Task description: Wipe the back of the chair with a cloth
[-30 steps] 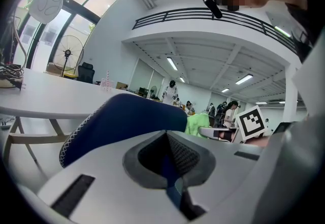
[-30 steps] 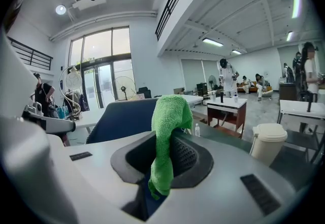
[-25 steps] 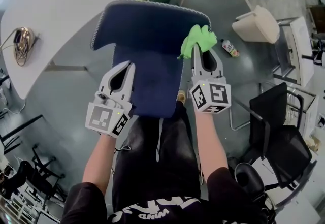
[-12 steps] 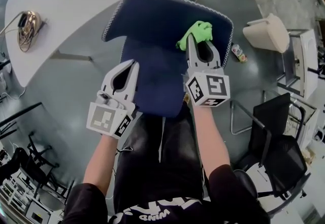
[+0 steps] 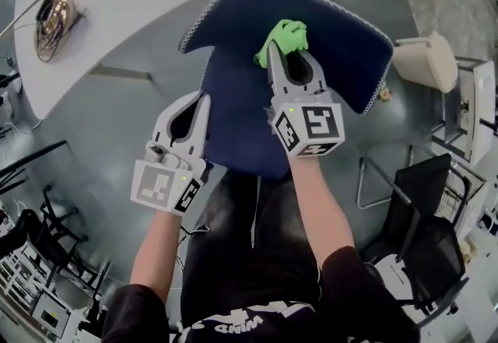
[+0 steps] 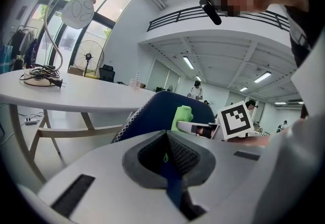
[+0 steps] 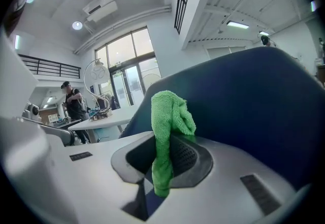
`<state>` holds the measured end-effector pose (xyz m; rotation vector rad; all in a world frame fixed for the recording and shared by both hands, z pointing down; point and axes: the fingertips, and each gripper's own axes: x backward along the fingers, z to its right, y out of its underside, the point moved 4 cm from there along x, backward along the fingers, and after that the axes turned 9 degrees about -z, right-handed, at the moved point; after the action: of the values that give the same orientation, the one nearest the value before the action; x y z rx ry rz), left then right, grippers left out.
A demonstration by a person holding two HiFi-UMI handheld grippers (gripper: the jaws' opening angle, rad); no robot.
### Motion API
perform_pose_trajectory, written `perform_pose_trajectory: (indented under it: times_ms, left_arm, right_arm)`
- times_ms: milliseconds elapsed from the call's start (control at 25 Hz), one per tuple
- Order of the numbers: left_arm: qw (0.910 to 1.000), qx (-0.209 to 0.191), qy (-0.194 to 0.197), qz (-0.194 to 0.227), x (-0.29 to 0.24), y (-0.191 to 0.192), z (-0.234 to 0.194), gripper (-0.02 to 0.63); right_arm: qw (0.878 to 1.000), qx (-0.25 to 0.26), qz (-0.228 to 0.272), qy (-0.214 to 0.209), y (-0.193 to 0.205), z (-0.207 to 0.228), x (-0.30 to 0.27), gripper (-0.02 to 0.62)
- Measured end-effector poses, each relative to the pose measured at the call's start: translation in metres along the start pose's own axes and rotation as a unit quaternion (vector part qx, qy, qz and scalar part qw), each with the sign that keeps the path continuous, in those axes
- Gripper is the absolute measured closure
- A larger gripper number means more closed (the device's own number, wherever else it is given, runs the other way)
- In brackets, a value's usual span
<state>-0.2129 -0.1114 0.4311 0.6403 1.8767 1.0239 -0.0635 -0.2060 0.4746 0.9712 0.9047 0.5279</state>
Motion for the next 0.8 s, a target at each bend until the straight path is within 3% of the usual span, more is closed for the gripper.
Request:
perform_pose_trajectory:
  times_ms: [600, 800]
  left_arm:
    - [0.9996, 0.015, -0.022, -0.008, 0.018, 0.020, -0.031, 0.611]
    - [0.9997, 0.017, -0.013, -0.014, 0.018, 0.026, -0.027, 0.611]
  right_arm:
    - [0.995, 0.012, -0.017, -0.095, 0.008, -0.084, -0.043, 0.538]
    - [0.997, 0.005, -0.007, -0.082, 0.017, -0.082, -0.017, 0.538]
